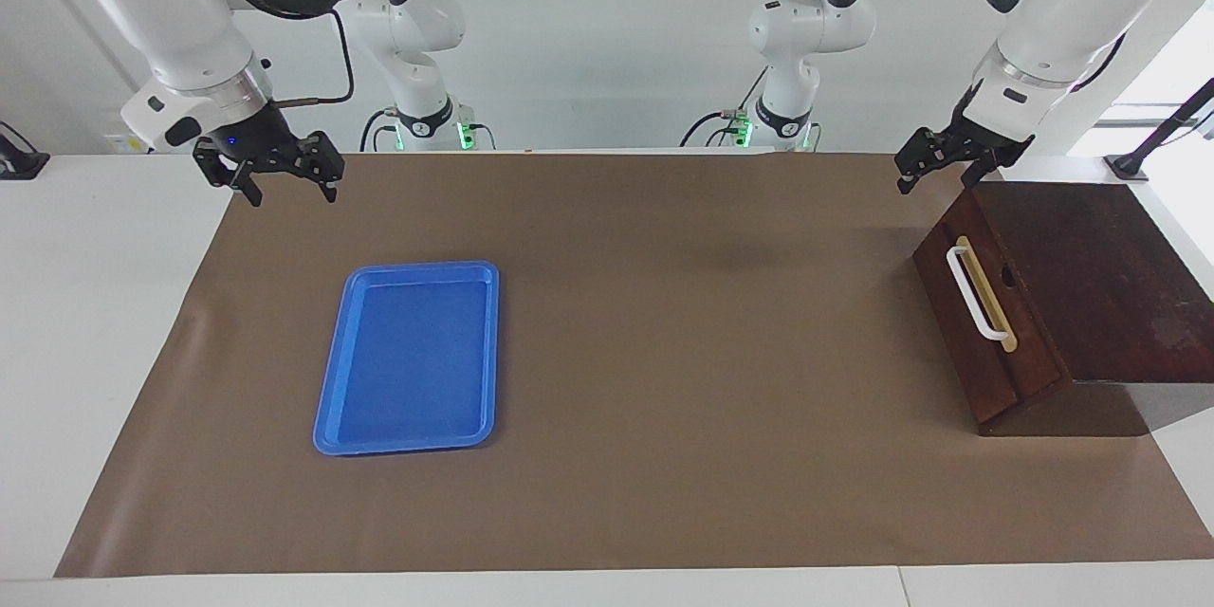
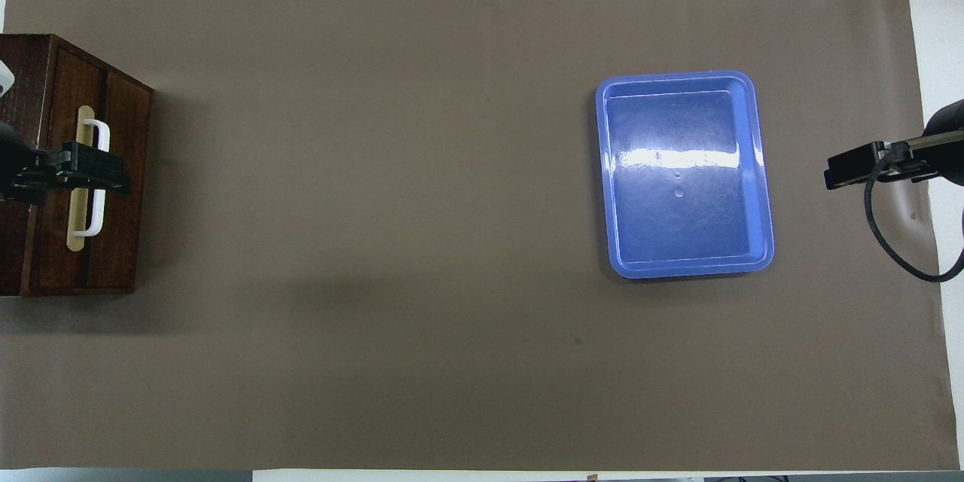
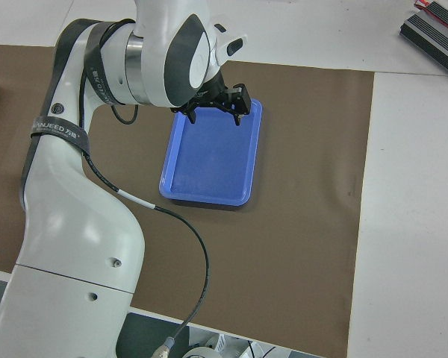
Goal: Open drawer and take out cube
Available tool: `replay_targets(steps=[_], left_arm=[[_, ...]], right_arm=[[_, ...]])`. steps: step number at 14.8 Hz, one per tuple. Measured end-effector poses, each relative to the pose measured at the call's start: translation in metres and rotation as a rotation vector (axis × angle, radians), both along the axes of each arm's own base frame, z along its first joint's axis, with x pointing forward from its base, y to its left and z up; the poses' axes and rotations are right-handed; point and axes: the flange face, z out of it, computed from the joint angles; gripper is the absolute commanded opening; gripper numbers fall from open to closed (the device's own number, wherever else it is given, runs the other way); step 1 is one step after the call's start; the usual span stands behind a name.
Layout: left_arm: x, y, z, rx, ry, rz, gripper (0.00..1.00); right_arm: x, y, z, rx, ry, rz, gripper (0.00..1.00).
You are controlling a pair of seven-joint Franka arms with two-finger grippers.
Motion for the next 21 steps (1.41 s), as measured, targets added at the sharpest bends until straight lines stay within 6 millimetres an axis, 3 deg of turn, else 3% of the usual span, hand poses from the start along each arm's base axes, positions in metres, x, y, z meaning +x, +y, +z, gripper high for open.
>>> replay_targets(steps=[8, 11, 14, 18, 21], left_arm=[[0.005, 0.001, -0.003, 0.007, -0.014, -0.001, 1.0], [0.022, 0.003, -0.01, 0.134, -0.145, -0.045, 1.0], [0.038, -0.014, -0.043, 0.214, -0.177, -0.113, 1.0], [0.068, -0.032, -0.116, 0.323, -0.155, -0.182, 1.0], [0.072, -0.022, -0.155, 0.354, -0.14, -0.204, 1.0]], right_arm=[[0.0, 0.0, 0.0, 0.0, 0.0, 0.0, 1.0], [0.0, 0.0, 0.0, 0.0, 0.0, 0.0, 1.0], [0.0, 0.002, 0.0, 0.0, 0.0, 0.011, 1.0], [-0.003, 0.009, -0.006, 0.016, 0.016, 0.17, 1.0], [-0.016, 0.017, -0.028, 0.138, 0.047, 0.256, 1.0]])
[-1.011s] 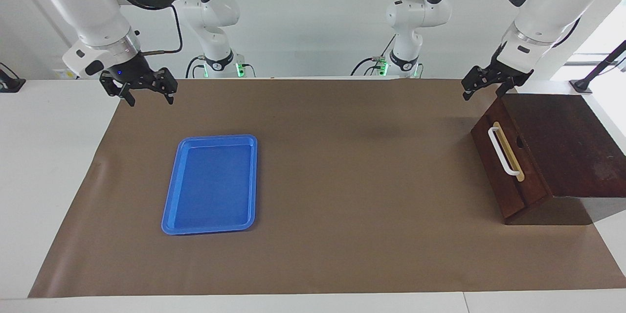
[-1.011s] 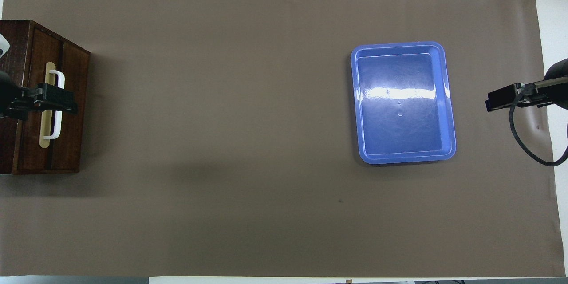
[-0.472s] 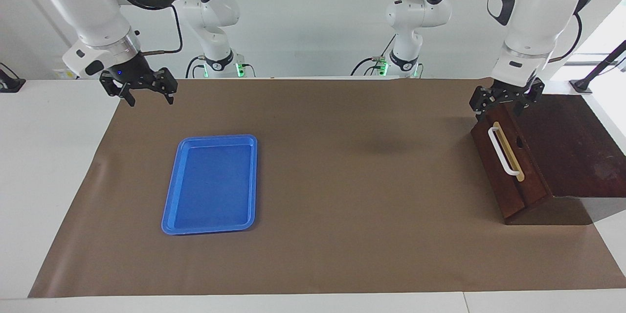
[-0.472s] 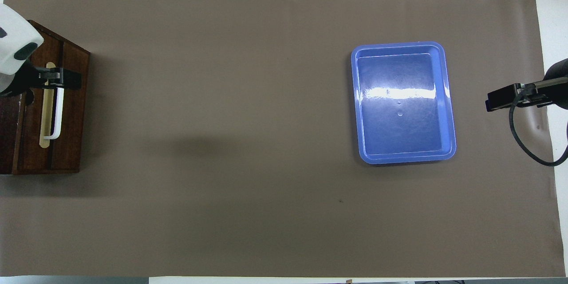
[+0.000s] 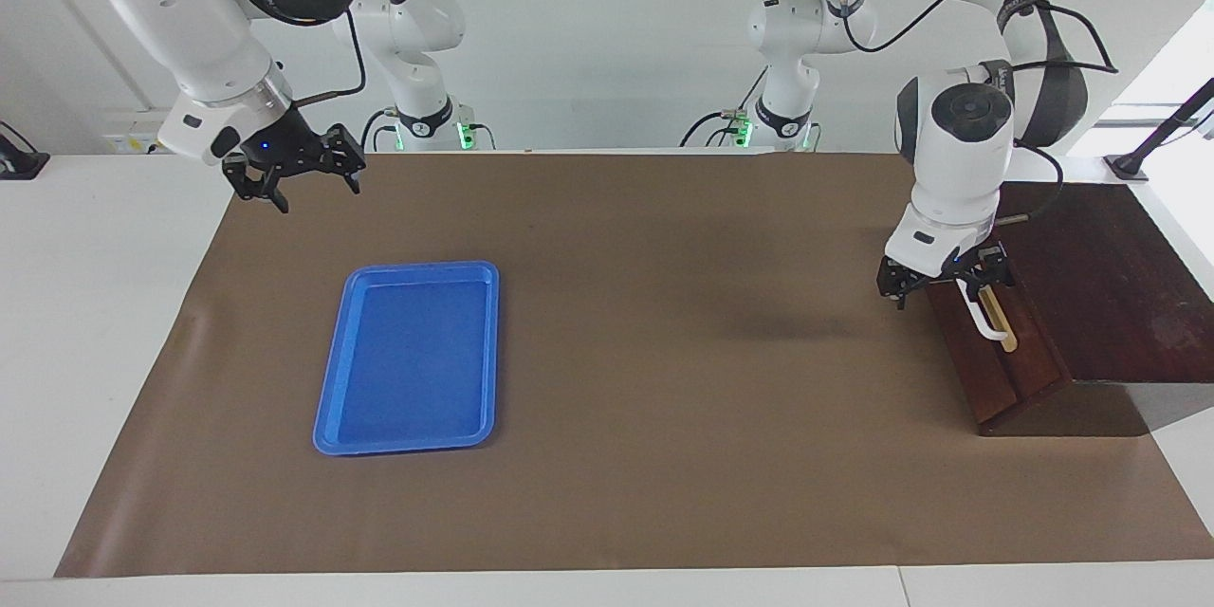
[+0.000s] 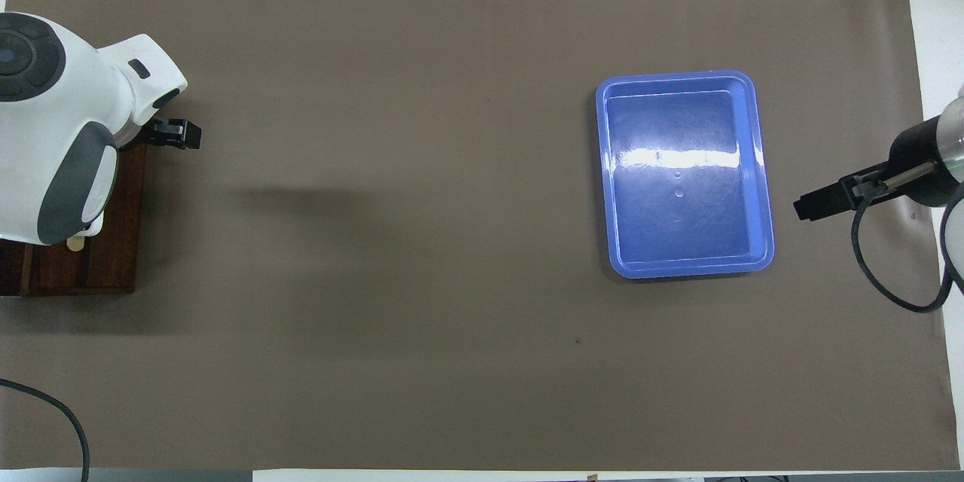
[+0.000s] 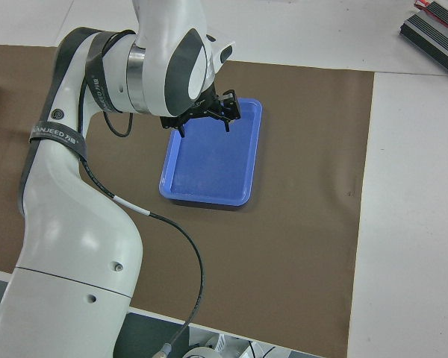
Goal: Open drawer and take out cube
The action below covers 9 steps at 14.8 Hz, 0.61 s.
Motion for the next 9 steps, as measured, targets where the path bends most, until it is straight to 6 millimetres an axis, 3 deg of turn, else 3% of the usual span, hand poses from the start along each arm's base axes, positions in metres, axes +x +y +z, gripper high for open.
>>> replay_targets(steps=[5, 9], left_arm=[[-0.004, 0.038, -0.021, 0.05, -0.005, 0.007, 1.0], [-0.012, 0.056, -0.044, 0.034, -0.012, 0.012, 1.0]], right_arm=[[-0.02, 0.011, -0.033, 0.154, -0.086, 0.241, 1.0], [-0.02, 0.018, -0.064, 0.294, -0.179, 0.528, 1.0]])
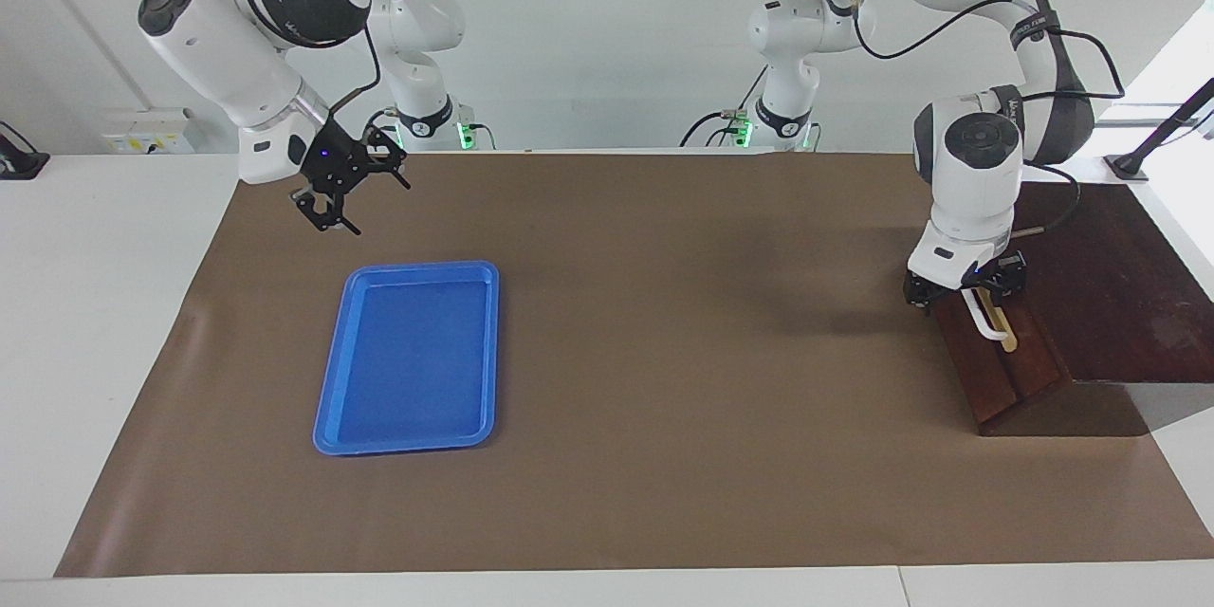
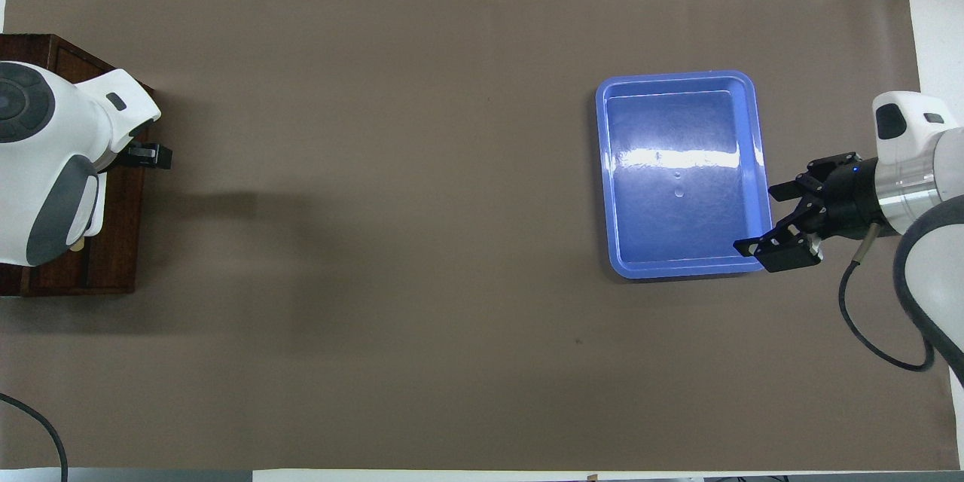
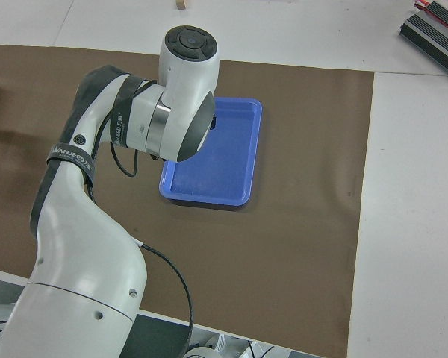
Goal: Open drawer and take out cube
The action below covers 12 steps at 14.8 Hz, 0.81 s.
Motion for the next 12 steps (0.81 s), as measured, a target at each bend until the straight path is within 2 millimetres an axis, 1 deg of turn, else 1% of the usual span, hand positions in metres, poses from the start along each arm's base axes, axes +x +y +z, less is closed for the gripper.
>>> replay_targets(steps=[2, 4, 5, 7, 9, 10, 12], left_arm=[[-0.004, -0.003, -0.012, -0.011, -0.007, -0.017, 1.0], [-0.005, -0.01, -0.017, -0.022, -0.022, -0.023, 1.0], [-0.005, -0.016, -0.016, -0.026, -0.031, -0.019, 1.0], [-0.007, -0.04, -0.016, -0.034, -0.046, -0.021, 1.0], [-0.01, -0.071, -0.016, -0.049, -0.06, -0.025, 1.0], [-0.012, -0.084, -0.015, -0.061, -0.065, -0.026, 1.0], [-0.015, -0.103, -0.014, -0.083, -0.069, -0.026, 1.0]], right_arm=[[0.005, 0.003, -0.023, 0.08, -0.02, 0.11, 1.0], [0.011, 0.006, -0.046, 0.154, -0.025, 0.176, 1.0], [0.014, 0.009, -0.057, 0.195, -0.03, 0.204, 1.0], [0.02, 0.017, -0.076, 0.279, -0.062, 0.268, 1.0], [0.023, 0.034, -0.087, 0.348, -0.094, 0.329, 1.0], [0.023, 0.047, -0.089, 0.387, -0.11, 0.356, 1.0], [0.018, 0.079, -0.092, 0.465, -0.132, 0.389, 1.0]])
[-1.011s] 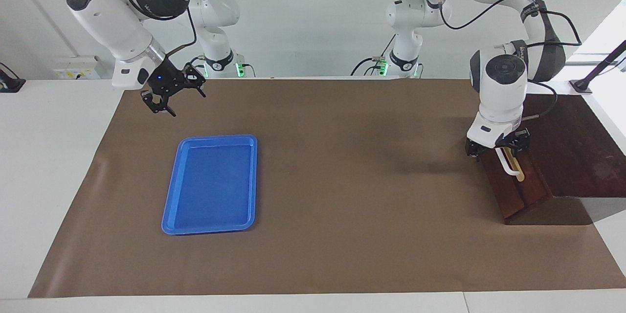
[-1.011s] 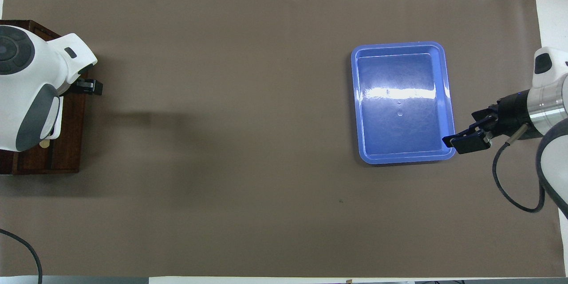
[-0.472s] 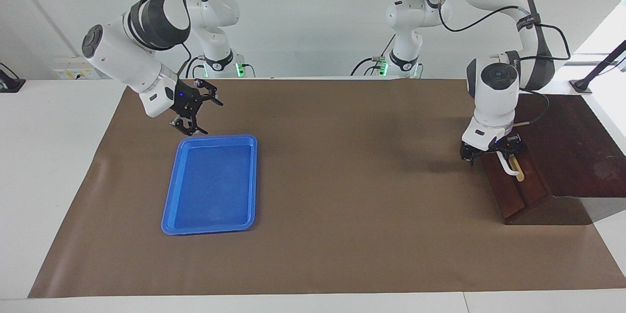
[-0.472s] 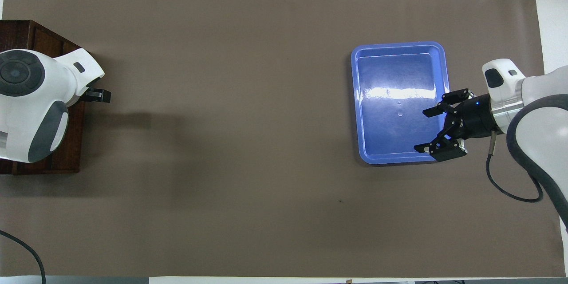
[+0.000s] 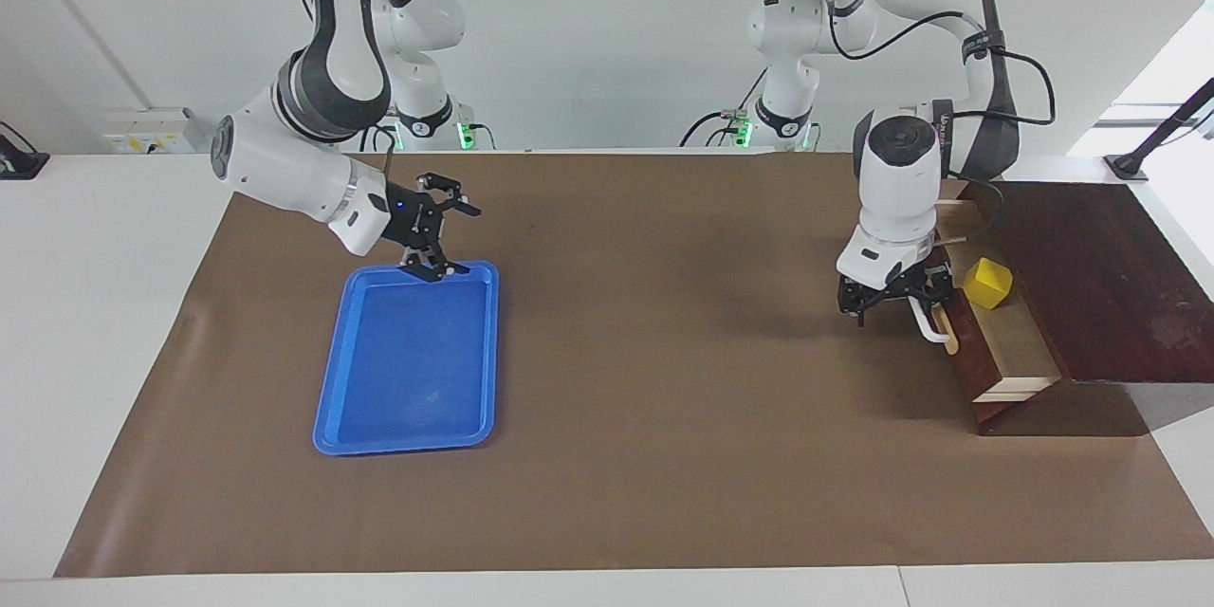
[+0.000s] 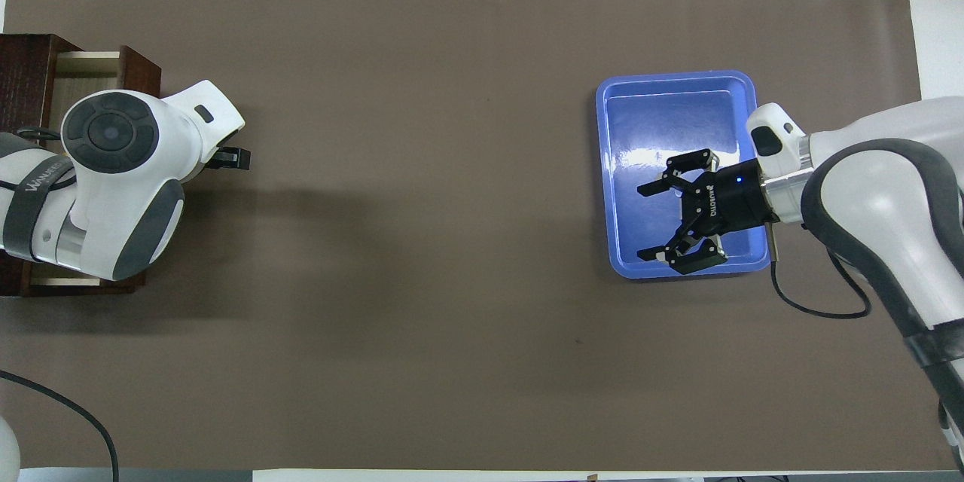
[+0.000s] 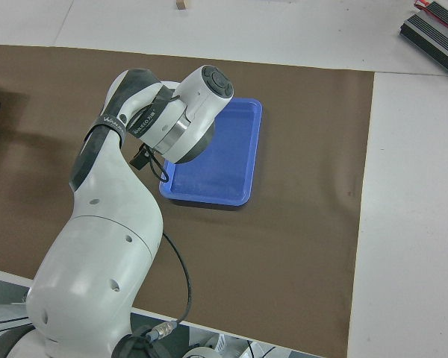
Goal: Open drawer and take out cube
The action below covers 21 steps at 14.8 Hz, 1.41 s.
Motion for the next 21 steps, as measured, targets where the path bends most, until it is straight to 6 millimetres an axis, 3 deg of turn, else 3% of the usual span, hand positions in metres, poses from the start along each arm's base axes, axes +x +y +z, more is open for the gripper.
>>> replay_targets(steps=[6, 8, 11, 13, 17, 21], left_arm=[[-0.005, -0.028, 0.003, -0.061, -0.013, 0.05, 1.0], [-0.005, -0.032, 0.004, -0.069, -0.019, 0.06, 1.0], [-0.006, -0.039, 0.006, -0.083, -0.023, 0.071, 1.0], [-0.006, -0.039, 0.007, -0.093, -0.027, 0.085, 1.0], [-0.007, -0.046, 0.008, -0.106, -0.035, 0.102, 1.0], [-0.01, -0.058, 0.008, -0.112, -0.041, 0.109, 1.0]], right_arm=[[-0.017, 0.066, -0.016, 0.181, -0.046, 0.085, 1.0], [-0.019, 0.087, -0.041, 0.279, -0.075, 0.115, 1.0], [-0.018, 0.119, -0.094, 0.406, -0.13, 0.139, 1.0], [-0.016, 0.143, -0.109, 0.469, -0.175, 0.154, 1.0], [-0.01, 0.191, -0.104, 0.539, -0.268, 0.196, 1.0], [-0.007, 0.222, -0.097, 0.578, -0.281, 0.204, 1.0]])
